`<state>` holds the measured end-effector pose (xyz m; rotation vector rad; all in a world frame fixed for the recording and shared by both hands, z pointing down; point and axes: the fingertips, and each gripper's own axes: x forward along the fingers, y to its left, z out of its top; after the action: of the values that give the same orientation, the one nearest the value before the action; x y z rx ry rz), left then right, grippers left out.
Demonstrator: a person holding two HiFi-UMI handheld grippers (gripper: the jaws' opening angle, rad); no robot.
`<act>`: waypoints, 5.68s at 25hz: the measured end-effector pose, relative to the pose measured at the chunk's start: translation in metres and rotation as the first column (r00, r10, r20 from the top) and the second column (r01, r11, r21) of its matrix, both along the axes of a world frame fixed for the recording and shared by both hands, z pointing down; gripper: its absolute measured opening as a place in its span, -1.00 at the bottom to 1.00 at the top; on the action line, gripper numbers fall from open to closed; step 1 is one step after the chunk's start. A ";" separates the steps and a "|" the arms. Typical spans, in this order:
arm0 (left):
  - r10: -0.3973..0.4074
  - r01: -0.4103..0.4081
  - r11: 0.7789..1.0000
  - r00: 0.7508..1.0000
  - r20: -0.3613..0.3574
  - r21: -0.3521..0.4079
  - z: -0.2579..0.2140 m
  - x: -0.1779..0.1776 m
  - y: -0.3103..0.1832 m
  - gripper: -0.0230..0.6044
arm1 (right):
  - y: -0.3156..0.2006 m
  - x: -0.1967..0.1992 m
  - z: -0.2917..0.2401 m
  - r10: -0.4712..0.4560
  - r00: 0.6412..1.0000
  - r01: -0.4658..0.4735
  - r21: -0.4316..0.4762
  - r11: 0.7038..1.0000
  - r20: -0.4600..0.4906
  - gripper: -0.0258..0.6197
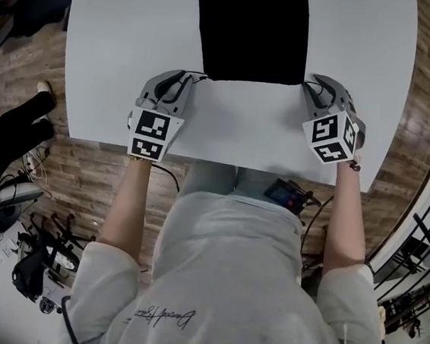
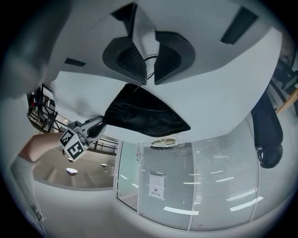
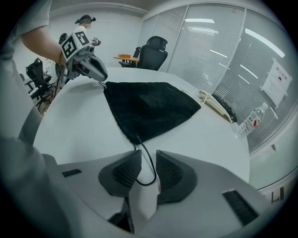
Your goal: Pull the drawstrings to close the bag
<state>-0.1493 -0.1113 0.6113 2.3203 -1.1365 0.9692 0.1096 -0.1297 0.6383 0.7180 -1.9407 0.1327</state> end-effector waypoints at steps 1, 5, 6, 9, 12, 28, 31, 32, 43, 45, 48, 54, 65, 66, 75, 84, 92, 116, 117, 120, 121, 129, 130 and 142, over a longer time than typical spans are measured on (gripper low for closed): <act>0.001 -0.001 1.000 1.000 0.005 0.004 0.000 0.000 -0.001 -0.75 | 0.001 -0.001 0.000 -0.006 1.000 0.006 -0.005 1.000 0.007 -0.59; 0.026 -0.026 1.000 0.999 0.021 -0.001 0.003 -0.001 -0.001 -0.71 | 0.006 -0.006 0.002 -0.019 1.000 0.019 -0.012 1.000 0.019 -0.78; 0.044 -0.044 0.999 0.999 0.031 -0.004 0.005 0.000 0.000 -0.67 | 0.007 -0.007 0.003 -0.013 1.000 0.013 -0.010 1.000 0.021 -0.82; 0.116 -0.116 0.993 0.988 0.099 -0.009 0.011 0.001 0.001 -0.58 | 0.008 -0.007 0.005 0.008 0.999 -0.008 -0.004 1.000 0.034 -0.85; 0.183 -0.184 0.983 0.970 0.162 -0.007 0.015 0.003 0.001 -0.55 | 0.008 -0.008 0.004 0.016 0.999 -0.015 -0.006 1.000 0.043 -0.85; 0.311 -0.316 0.949 0.925 0.217 -0.010 0.025 0.021 -0.004 -0.68 | 0.007 -0.010 0.004 0.042 0.996 -0.042 -0.011 0.999 0.080 -0.85; 0.297 -0.303 0.953 0.932 0.207 -0.001 0.027 0.025 0.001 -0.85 | 0.008 -0.009 0.004 0.047 0.996 -0.046 -0.006 0.999 0.080 -0.85; 0.284 -0.291 0.957 0.937 0.201 0.005 0.027 0.024 0.002 -0.87 | 0.008 -0.010 0.005 0.048 0.996 -0.047 -0.006 0.999 0.079 -0.85; 0.173 -0.182 0.982 0.972 0.160 0.041 0.024 0.019 -0.003 -0.89 | 0.002 -0.006 0.002 0.163 0.980 -0.167 0.027 0.986 0.114 -0.85; 0.148 -0.159 0.985 0.976 0.158 0.062 0.016 0.019 -0.006 -0.89 | 0.000 -0.003 -0.005 0.176 0.977 -0.182 0.044 0.982 0.121 -0.85; 0.117 -0.134 0.987 0.978 0.170 0.092 0.003 0.018 -0.010 -0.89 | -0.003 -0.002 -0.019 0.179 0.975 -0.189 0.064 0.980 0.131 -0.85; 0.068 -0.099 0.984 0.976 0.205 0.145 -0.018 0.013 -0.019 -0.89 | -0.008 0.001 -0.035 0.194 0.971 -0.208 0.101 0.973 0.140 -0.85; -0.034 -0.015 0.968 0.981 0.191 0.249 -0.062 0.010 -0.027 -0.89 | -0.017 0.020 -0.074 0.260 0.950 -0.294 0.206 0.934 0.174 -0.85; -0.041 -0.011 0.966 0.980 0.193 0.259 -0.066 0.010 -0.027 -0.89 | -0.017 0.021 -0.079 0.264 0.948 -0.300 0.216 0.929 0.179 -0.85; -0.071 0.001 0.947 0.976 0.208 0.321 -0.097 0.009 -0.024 -0.89 | -0.013 0.037 -0.104 0.285 0.938 -0.330 0.262 0.907 0.196 -0.85; -0.086 0.042 0.953 0.987 0.135 0.301 -0.114 0.010 -0.014 -0.89 | -0.010 0.032 -0.134 0.262 0.937 -0.320 0.260 0.911 0.232 -0.85; -0.131 0.130 0.952 0.991 -0.014 0.279 -0.145 0.010 -0.011 -0.89 | -0.003 0.021 -0.161 0.282 0.907 -0.356 0.213 0.910 0.313 -0.85; -0.125 0.134 0.935 0.991 -0.049 0.329 -0.193 0.003 -0.016 -0.89 | -0.011 0.026 -0.212 0.273 0.890 -0.382 0.270 0.884 0.366 -0.85; -0.121 0.128 0.935 0.992 -0.040 0.330 -0.193 0.002 -0.016 -0.89 | -0.011 0.027 -0.212 0.272 0.892 -0.380 0.272 0.884 0.361 -0.85; -0.125 0.122 0.934 0.992 -0.012 0.336 -0.193 -0.002 -0.016 -0.89 | -0.011 0.031 -0.210 0.277 0.898 -0.379 0.279 0.883 0.343 -0.85; -0.132 0.126 0.933 0.991 -0.006 0.337 -0.193 -0.004 -0.017 -0.89 | -0.011 0.033 -0.209 0.284 0.897 -0.383 0.279 0.880 0.338 -0.85; -0.220 0.201 0.920 0.975 0.017 0.337 -0.196 -0.032 -0.022 -0.89 | -0.017 0.069 -0.204 0.394 0.857 -0.487 0.277 0.828 0.331 -0.85; -0.223 0.202 0.919 0.974 0.024 0.339 -0.196 -0.035 -0.021 -0.89 | -0.017 0.071 -0.205 0.398 0.856 -0.492 0.281 0.824 0.329 -0.85; -0.314 0.291 0.892 0.949 0.011 0.347 -0.199 -0.070 -0.016 -0.89 | -0.013 0.092 -0.210 0.460 0.829 -0.548 0.296 0.782 0.318 -0.85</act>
<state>-0.2195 -0.1270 0.4121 2.2728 -1.7555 0.7861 0.2017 -0.1425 0.4280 1.5482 -1.9620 0.1822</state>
